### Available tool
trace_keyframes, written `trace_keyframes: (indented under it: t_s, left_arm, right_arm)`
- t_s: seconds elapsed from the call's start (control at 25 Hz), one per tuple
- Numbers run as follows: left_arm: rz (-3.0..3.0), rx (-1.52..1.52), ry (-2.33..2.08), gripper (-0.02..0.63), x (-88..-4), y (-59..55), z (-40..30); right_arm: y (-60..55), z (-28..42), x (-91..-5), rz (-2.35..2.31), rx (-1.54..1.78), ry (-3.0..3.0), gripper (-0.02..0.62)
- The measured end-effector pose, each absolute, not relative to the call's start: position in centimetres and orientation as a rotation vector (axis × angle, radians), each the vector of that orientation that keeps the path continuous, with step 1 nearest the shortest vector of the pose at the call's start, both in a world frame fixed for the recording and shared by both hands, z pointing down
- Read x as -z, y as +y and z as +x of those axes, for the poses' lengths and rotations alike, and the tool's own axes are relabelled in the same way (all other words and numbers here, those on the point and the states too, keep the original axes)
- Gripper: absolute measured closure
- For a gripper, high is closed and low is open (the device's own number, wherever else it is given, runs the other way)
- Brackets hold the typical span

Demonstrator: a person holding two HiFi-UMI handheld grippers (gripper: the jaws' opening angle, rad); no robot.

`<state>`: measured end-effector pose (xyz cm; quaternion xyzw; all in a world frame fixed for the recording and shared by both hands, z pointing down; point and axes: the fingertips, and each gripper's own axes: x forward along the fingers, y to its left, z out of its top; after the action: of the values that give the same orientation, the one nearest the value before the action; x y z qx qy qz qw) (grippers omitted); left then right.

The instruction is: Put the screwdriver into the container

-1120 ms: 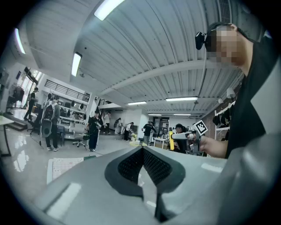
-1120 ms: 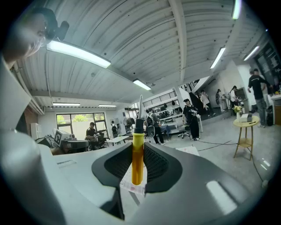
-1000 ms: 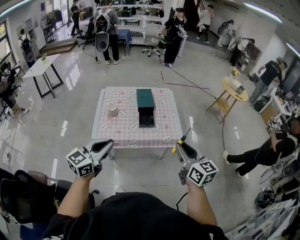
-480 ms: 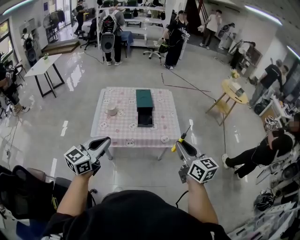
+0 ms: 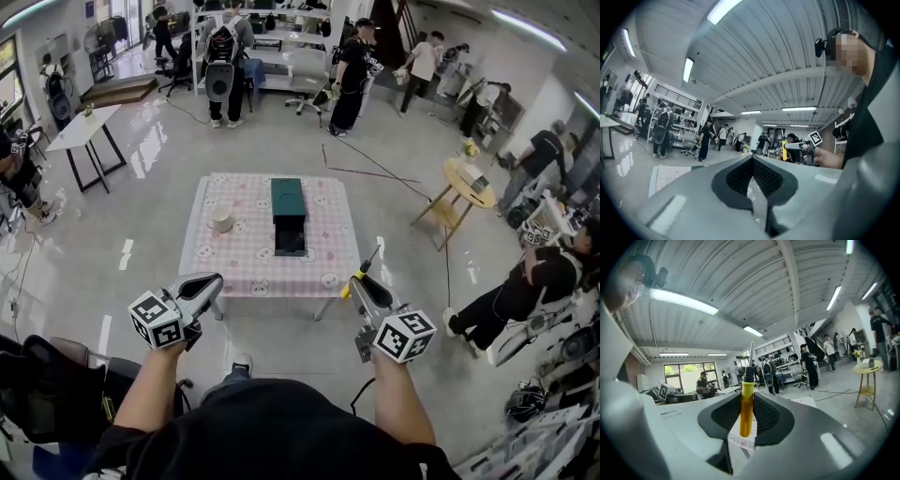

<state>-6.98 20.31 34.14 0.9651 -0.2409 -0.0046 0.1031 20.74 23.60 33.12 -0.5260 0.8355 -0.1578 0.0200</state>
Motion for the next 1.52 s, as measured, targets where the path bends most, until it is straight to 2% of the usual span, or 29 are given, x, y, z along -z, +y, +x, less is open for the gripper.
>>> trace_keyframes:
  t_s: [1.24, 1.52]
  left_arm:
    - [2.82, -0.004, -0.554, 0.605, -36.1, 3.3, -12.3]
    - [2.833, -0.014, -0.506, 0.605, -35.2, 0.6, -11.6]
  right_arm:
    - [9.7, 13.5, -35.0, -1.723, 0.575, 2.551, 0.486]
    - [7.5, 13.7, -34.4, -1.736, 0.577, 2.533, 0.486]
